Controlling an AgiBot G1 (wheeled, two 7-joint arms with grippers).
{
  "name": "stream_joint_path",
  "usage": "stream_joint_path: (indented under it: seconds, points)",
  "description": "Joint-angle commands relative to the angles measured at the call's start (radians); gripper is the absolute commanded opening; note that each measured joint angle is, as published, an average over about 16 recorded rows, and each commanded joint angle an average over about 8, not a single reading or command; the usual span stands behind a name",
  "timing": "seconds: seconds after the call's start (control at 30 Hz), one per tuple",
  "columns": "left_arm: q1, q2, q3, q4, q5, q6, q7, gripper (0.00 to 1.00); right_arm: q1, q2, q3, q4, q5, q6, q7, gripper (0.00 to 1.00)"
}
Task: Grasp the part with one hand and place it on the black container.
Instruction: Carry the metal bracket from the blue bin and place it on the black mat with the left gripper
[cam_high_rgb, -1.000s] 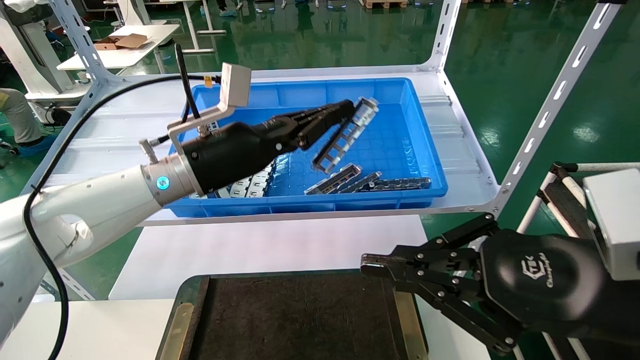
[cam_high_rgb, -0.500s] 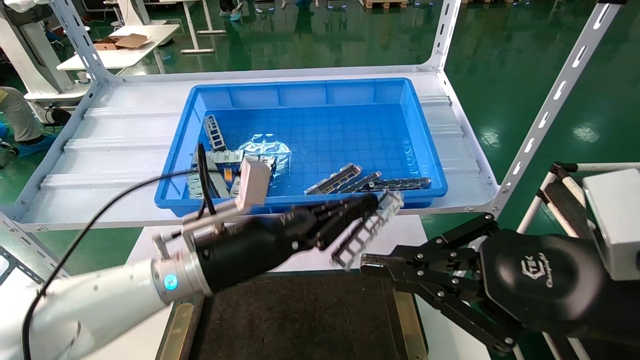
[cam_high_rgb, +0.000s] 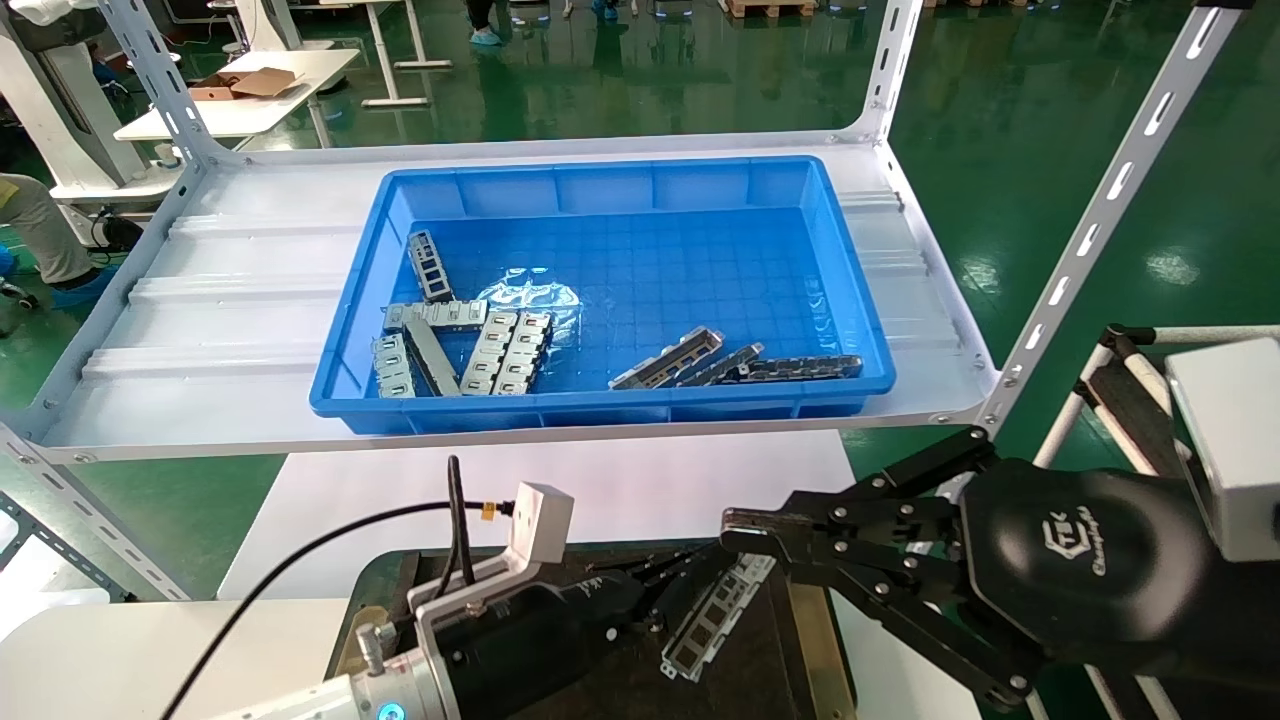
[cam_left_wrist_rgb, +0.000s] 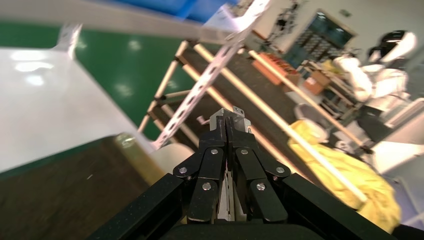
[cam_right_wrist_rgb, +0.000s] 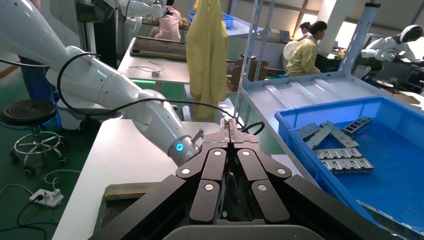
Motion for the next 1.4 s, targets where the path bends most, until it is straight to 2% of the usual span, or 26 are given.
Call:
stream_joint_path:
  seconds: [0.03,0.37,0.73,0.93,1.4]
  points:
    - [0.022,0.008,0.009,0.003,0.011,-0.036,0.001,0.0,0.0,0.0,0.0,0.0,0.0,0.0,0.0,0.0]
    - [0.083,0.147,-0.012,0.122,0.018,-0.215,0.054,0.0,0.0,0.0,-0.001,0.0,0.001,0.0,0.0,0.0]
    - [0.102,0.305,-0.091,0.26,-0.012,-0.387,0.103,0.0,0.0,0.001,-0.001,0.0,0.001,0.001,-0.001,0.0]
    - [0.115,0.326,-0.102,0.269,-0.056,-0.458,0.102,0.0,0.0,0.001,-0.002,0.0,0.001,0.001,-0.001,0.0]
    - [0.135,0.328,-0.064,0.242,-0.135,-0.578,0.072,0.0,0.001,0.001,-0.003,0.0,0.002,0.001,-0.001,0.0]
